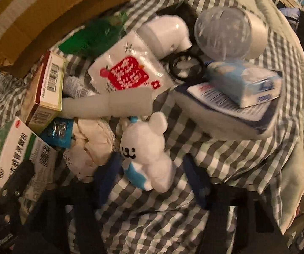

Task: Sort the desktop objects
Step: 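Carry the green medicine box in the left gripper and drop it into the cardboard box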

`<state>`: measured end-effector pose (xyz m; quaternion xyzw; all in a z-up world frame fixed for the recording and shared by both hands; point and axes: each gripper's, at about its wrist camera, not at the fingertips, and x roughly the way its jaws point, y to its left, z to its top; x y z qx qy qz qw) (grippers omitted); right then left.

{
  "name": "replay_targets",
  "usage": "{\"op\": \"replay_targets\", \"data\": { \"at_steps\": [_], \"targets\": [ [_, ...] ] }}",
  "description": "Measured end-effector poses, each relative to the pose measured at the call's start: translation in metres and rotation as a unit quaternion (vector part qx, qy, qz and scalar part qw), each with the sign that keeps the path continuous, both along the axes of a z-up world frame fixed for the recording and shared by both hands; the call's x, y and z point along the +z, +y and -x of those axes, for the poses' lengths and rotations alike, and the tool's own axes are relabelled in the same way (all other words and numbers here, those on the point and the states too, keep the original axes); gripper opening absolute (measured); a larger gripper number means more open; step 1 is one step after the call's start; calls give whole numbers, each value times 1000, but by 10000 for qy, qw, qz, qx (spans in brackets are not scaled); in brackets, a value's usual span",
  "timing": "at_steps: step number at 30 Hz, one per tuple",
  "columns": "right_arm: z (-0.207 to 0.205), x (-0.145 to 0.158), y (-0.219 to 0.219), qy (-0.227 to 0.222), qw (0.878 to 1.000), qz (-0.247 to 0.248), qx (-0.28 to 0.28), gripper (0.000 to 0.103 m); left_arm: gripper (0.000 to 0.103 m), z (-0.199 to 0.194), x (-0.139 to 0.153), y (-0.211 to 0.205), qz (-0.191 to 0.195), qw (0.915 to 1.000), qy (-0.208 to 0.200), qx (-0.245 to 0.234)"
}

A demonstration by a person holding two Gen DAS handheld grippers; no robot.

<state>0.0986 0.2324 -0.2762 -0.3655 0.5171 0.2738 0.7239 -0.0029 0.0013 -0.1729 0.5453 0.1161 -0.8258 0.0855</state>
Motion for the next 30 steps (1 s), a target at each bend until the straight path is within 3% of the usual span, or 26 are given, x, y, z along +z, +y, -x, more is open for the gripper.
{"op": "replay_targets", "data": {
  "at_steps": [6, 13, 18, 19, 24, 30],
  "targets": [
    [16, 25, -11, -28, 9998, -22, -170, 50, 99, -5, 14, -9, -350, 9994, 7, 14],
    [51, 82, -11, -250, 9988, -236, -338, 48, 99, -10, 60, -17, -370, 9977, 516, -220],
    [70, 135, 1, -335, 9965, -641, -425, 48, 99, -7, 102, -36, -237, 9955, 913, -125],
    [69, 141, 11, -521, 9927, -806, -735, 48, 99, -5, 110, -42, -228, 9948, 989, -90],
    [80, 185, 53, -691, 9855, -1460, -511, 48, 99, 15, 149, -63, -479, 9918, 1181, 56],
    [77, 228, 94, -954, 9720, -2094, -476, 48, 99, 59, 207, -89, -168, 9882, 1523, -26]
  ]
}}
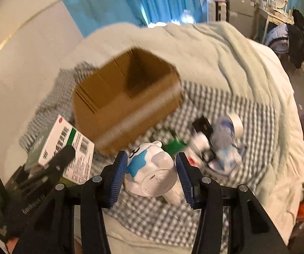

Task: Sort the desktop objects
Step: 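Carry the green medicine box in the left gripper and drop it into the cardboard box, then grasp the Amoxicillin box with the left gripper while the right gripper grasps the tissue pack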

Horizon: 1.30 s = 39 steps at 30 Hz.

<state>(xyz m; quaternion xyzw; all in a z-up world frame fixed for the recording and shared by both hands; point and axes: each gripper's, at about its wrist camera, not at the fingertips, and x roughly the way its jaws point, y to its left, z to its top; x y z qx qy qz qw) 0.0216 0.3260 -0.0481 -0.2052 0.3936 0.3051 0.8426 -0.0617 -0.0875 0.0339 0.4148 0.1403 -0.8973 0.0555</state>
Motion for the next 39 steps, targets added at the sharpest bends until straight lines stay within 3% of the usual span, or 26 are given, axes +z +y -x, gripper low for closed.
{"op": "replay_targets", "data": {
  "at_steps": [4, 8, 12, 19, 23, 26, 27, 39],
  "targets": [
    [-13, 13, 28, 44, 9997, -252, 8, 48, 99, 35, 27, -15, 351, 9990, 275, -3],
    [-30, 17, 55, 78, 9989, -450, -53, 47, 99, 70, 31, -24, 678, 9962, 490, -231],
    [-49, 7, 82, 182, 9986, -504, -34, 36, 99, 95, 7, -37, 408, 9983, 336, -232],
    [-81, -14, 106, 322, 9983, -455, -150, 36, 99, 124, -40, -39, 448, 9979, -294, -359],
    [-89, -10, 95, 94, 9993, -329, -133, 38, 103, 129, -54, -41, 308, 9960, -604, -581],
    [-88, -7, 76, -131, 9996, -171, -191, 53, 103, 126, -58, -32, 482, 9926, -814, -760],
    [-90, -6, 67, -200, 9994, -86, -264, 53, 103, 124, -57, -32, 495, 9922, -818, -803],
    [-69, 19, -52, -795, 9917, 421, -924, 56, 103, 79, -11, -10, 278, 9949, -356, -904]
  ]
}}
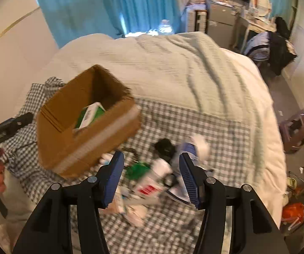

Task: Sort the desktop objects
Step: 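Grasp the Amoxicillin box with the left gripper while the right gripper grasps the tissue pack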

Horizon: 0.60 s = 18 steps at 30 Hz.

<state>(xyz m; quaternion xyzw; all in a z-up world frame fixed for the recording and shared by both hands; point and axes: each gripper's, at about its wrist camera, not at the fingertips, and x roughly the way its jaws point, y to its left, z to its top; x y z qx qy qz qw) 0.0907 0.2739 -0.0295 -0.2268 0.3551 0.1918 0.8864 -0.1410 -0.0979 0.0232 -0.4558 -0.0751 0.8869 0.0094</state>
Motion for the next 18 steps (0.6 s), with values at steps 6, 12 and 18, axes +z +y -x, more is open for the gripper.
{"op": "replay_targets", "data": {
  "at_steps": [6, 12, 18],
  "targets": [
    [-2, -9, -57, 154, 9993, 8, -352, 58, 103, -56, -22, 37, -405, 9991, 67, -123],
    [-16, -32, -85, 342, 9979, 192, -517, 58, 103, -98, -79, 78, -71, 9995, -54, -316],
    [-32, -58, -88, 310, 9979, 462, -333, 58, 103, -106, -132, 109, 192, 9977, -443, -486]
  ]
}}
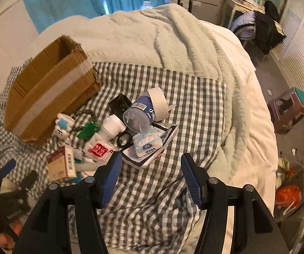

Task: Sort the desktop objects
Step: 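Grasp the Amoxicillin box with the left gripper while the right gripper grasps the tissue pack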

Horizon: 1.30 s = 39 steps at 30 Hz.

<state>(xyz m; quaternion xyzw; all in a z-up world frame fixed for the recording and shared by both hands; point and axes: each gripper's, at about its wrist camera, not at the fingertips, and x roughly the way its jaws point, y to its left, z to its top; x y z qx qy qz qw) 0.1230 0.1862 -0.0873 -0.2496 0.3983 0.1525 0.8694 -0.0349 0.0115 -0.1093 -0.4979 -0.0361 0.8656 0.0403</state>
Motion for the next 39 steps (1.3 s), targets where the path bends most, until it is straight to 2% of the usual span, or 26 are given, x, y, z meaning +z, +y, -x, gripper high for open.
{"op": "replay_targets", "data": {
  "at_steps": [1, 4, 8, 13, 18, 22, 25, 27, 28, 29, 32, 39],
  "targets": [
    [-1, -3, 1, -24, 10000, 39, 66, 58, 103, 1, -10, 3, 44, 10000, -63, -11],
    [-7, -15, 7, -128, 9994, 162, 291, 66, 103, -1, -29, 4, 90, 9998, -189, 45],
    [-27, -32, 16, 36, 9994, 69, 349, 68, 103, 2, -47, 3, 107, 9991, -380, 169],
    [-53, -56, 24, 164, 9991, 326, 205, 71, 103, 7, -56, 0, -4, 9988, -435, 235],
    [-70, -81, 21, 449, 9982, 372, 105, 72, 103, 11, -64, 2, -93, 9988, -431, 201],
    [-72, -99, 22, 432, 9961, 761, 143, 75, 103, 17, -70, 6, 89, 9990, -437, -6],
    [-75, -107, 18, 505, 9943, 928, 98, 75, 103, 19, -67, 5, 88, 9989, -382, -254],
    [-77, -111, 13, 566, 9936, 973, 58, 71, 103, 23, -66, 5, 50, 9981, -400, -459],
    [-77, -111, 11, 540, 9935, 1000, 42, 65, 103, 25, -66, 5, 59, 9971, -411, -643],
    [-77, -110, 9, 541, 9934, 1014, 35, 54, 103, 26, -66, 6, 89, 9963, -395, -754],
    [-76, -106, 3, 612, 9940, 912, 17, 54, 103, 30, -68, 5, 135, 9934, -364, -1078],
    [-58, -93, -16, 791, 9953, 567, -25, 54, 103, 46, -86, 9, 234, 9891, -303, -1421]
  ]
}}
